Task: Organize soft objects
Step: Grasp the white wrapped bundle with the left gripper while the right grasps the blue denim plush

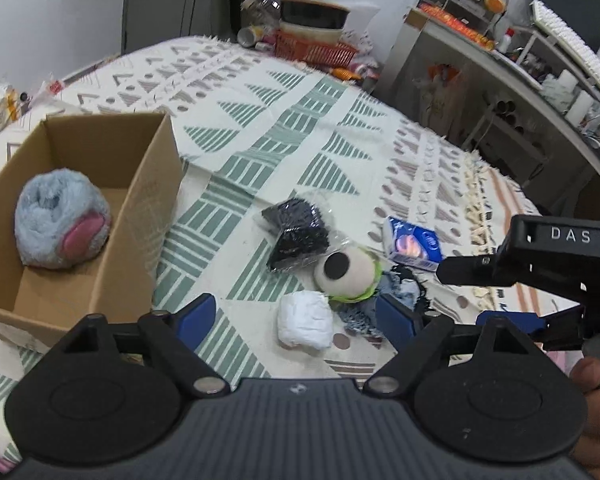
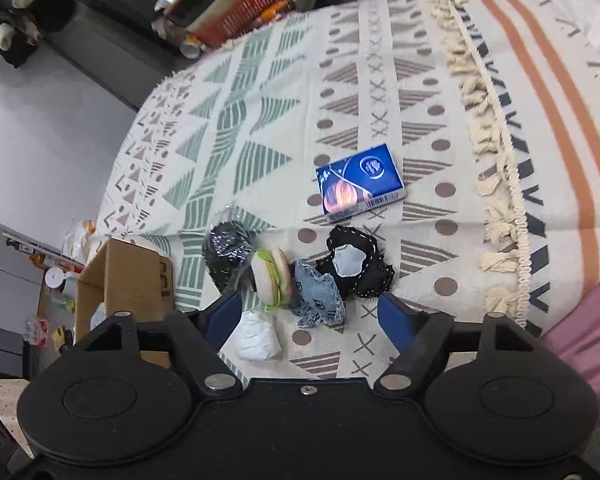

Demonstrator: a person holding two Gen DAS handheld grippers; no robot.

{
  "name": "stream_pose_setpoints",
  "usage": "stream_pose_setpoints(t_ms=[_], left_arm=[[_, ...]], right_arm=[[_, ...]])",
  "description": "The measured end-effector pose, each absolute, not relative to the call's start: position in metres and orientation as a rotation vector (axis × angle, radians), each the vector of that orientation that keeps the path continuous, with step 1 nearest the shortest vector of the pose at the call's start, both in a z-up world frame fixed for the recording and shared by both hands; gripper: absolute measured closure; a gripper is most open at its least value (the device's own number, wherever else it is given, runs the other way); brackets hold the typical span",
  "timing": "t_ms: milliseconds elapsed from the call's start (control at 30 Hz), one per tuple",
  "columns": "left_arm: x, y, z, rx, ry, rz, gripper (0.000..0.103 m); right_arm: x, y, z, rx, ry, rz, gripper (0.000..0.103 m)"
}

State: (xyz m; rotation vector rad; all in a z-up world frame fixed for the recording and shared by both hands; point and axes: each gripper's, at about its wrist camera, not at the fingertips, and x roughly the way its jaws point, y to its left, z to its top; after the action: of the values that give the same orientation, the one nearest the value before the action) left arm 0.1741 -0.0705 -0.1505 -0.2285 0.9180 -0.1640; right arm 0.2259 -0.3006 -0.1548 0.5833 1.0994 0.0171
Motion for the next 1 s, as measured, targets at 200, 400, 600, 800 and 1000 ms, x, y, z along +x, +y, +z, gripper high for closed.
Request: stream_pose_setpoints(t_ms=[200,400,600,800,1000], left_arm=[[0.191,-0.077,-0.168,-0.224,0.965,-0.153,0.021],[0.206,-0.088,-0.186,-0.2,1.013,-0.145,0.027],[0.216,-0.098,-0.204,-0.187,1.061,-0.145,0.037],[0.221,-0.101,-0.215,-0.218,1.107,-0.152,0.06],[0.219,-0.104,-0.213,-0.193,1.104,-0.156,0.061]], right_arm=[[0.243,-0.303,-0.178,0.627,1.171,0.034,0.042],[0.256,-0.302,-0.198,0.657,1.223,0.037,0.055],[0.264,-0.3,-0.21,0.657,1.248,0.051,0.056],[0.269,-0.295,-0.216,0.631,1.265,0.056,0.066],[0.267,-0.287,-0.213,0.587,1.252,0.07,0.086]])
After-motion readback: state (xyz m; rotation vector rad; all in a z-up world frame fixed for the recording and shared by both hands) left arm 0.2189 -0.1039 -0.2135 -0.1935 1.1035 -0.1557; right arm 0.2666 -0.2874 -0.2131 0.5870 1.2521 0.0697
